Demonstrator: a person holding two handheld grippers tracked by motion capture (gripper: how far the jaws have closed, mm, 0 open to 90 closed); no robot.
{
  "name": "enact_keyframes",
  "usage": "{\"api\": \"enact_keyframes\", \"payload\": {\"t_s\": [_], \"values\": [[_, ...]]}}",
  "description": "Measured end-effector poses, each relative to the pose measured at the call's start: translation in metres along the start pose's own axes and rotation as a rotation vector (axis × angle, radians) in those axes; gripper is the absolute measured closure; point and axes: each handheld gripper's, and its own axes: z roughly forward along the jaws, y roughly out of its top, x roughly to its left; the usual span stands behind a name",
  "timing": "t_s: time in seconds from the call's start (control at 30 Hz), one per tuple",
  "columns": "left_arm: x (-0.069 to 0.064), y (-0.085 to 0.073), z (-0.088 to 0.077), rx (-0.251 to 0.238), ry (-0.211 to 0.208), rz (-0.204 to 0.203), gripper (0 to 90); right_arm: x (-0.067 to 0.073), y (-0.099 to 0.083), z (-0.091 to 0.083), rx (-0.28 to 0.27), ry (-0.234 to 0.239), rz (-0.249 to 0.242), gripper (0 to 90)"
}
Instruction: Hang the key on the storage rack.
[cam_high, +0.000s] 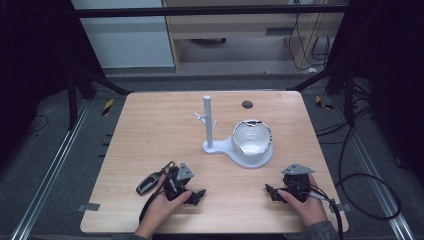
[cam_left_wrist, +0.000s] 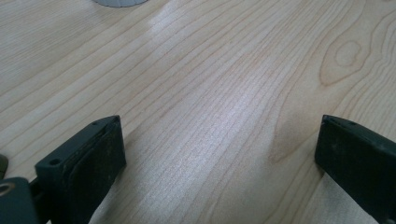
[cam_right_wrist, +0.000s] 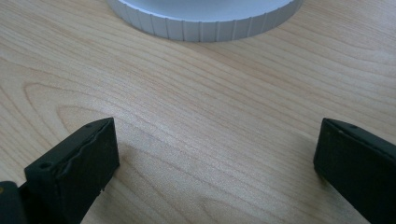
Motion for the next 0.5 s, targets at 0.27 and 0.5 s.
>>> {"api": "enact_keyframes", "payload": {"t_s": [0.27, 0.5], "values": [[-0.0005, 0.0001, 0.0001, 0.002, 0.001, -0.001, 0.8, -0.0002, 0.0, 0.0, -0.001, 0.0, -0.002, 0.4], [-0.0025, -0.0007, -0.0014, 0.008, -0.003, 0.0, 0.6, -0.0002, 0.0, 0.0, -0.001, 0.0, -0.002, 0.4]]}}
